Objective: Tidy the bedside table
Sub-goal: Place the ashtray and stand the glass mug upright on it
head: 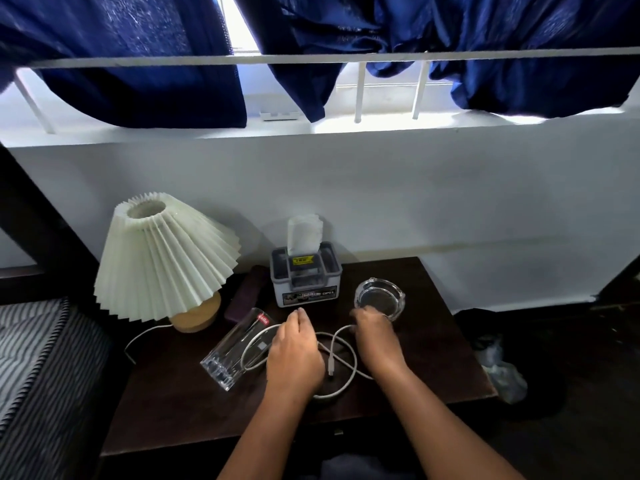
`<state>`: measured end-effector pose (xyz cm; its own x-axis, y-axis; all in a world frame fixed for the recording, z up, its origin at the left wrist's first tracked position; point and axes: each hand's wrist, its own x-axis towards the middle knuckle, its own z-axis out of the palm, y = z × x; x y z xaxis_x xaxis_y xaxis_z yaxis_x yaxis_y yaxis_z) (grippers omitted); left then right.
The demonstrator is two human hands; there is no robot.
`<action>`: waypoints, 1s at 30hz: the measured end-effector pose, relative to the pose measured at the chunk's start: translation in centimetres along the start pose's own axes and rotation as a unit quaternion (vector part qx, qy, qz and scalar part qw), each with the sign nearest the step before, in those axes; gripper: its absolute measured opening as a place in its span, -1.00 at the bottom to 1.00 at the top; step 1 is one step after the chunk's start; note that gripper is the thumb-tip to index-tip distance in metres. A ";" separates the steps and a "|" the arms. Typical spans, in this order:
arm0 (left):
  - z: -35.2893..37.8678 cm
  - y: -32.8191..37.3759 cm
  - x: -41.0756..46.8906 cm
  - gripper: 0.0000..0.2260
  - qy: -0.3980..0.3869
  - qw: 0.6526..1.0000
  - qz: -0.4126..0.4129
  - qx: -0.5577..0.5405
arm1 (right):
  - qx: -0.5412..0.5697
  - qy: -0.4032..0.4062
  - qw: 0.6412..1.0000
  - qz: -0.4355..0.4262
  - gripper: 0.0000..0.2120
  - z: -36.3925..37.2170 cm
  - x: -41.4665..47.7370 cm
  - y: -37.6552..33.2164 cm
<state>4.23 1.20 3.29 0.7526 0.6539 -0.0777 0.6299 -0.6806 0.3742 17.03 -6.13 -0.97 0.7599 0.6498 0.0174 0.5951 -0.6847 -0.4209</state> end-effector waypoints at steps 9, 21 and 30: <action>2.5 0.8 2.0 -0.53 -0.028 0.996 0.085 -0.009 | 0.068 0.125 0.982 0.121 -0.79 -2.6 1.9 1.3; 4.4 2.6 5.7 -0.54 -0.112 0.989 0.078 -0.063 | -0.012 -0.008 0.991 0.130 -0.65 -3.0 1.6 5.6; 6.5 6.1 11.2 -0.51 -0.154 0.980 0.126 -0.007 | 0.092 0.064 0.989 0.093 -0.77 -2.6 4.3 8.7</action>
<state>17.71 2.26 -1.31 0.9072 0.3338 -0.2560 0.4161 -0.8016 0.4294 26.23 -10.16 -2.18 0.8860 0.4625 0.0335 0.3926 -0.7097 -0.5850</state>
